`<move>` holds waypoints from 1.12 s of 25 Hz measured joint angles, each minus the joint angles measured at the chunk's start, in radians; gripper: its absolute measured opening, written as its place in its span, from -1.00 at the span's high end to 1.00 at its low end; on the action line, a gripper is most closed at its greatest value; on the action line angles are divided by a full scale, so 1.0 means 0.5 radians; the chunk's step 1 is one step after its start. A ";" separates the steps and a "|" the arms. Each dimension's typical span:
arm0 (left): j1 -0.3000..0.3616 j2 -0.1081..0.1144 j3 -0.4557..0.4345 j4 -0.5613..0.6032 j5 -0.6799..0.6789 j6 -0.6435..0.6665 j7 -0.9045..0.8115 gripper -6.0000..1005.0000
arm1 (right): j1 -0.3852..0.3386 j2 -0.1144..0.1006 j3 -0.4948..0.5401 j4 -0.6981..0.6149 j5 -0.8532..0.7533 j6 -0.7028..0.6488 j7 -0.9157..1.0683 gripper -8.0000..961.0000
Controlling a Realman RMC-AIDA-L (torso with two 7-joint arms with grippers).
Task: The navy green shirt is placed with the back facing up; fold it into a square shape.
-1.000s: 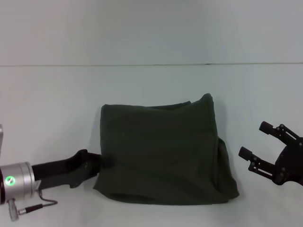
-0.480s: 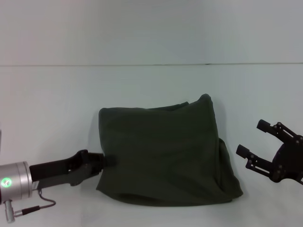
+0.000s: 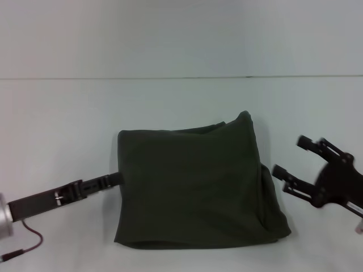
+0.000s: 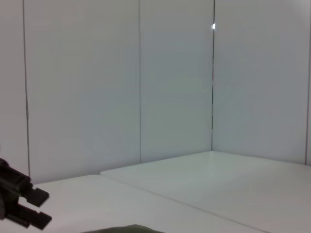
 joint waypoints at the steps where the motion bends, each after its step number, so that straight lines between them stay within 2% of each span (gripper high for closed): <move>1: 0.011 -0.003 -0.014 0.018 -0.012 0.015 0.108 0.17 | 0.024 0.004 0.001 0.013 0.004 0.025 -0.001 -0.88; 2: 0.039 -0.009 -0.042 0.050 -0.046 0.037 0.345 0.12 | 0.069 0.008 0.004 0.039 0.005 0.070 -0.005 -0.88; 8: 0.084 -0.031 -0.078 0.052 -0.202 0.146 0.977 -0.14 | 0.419 0.011 -0.026 0.260 -0.004 0.578 0.002 -0.87; 14: 0.118 -0.044 -0.096 0.012 -0.288 0.210 1.280 -0.67 | 0.625 0.016 -0.133 0.408 -0.007 0.969 0.005 -0.87; 16: 0.133 -0.045 -0.099 0.005 -0.313 0.220 1.325 -0.90 | 0.644 0.018 -0.163 0.438 -0.007 1.048 0.007 -0.87; 23: 0.148 -0.048 -0.128 -0.001 -0.344 0.234 1.428 -0.89 | 0.610 0.016 -0.162 0.454 0.006 1.123 0.051 -0.87; 28: 0.144 -0.048 -0.126 -0.001 -0.345 0.236 1.462 -0.89 | 0.502 0.012 -0.096 0.369 0.017 0.782 0.021 -0.87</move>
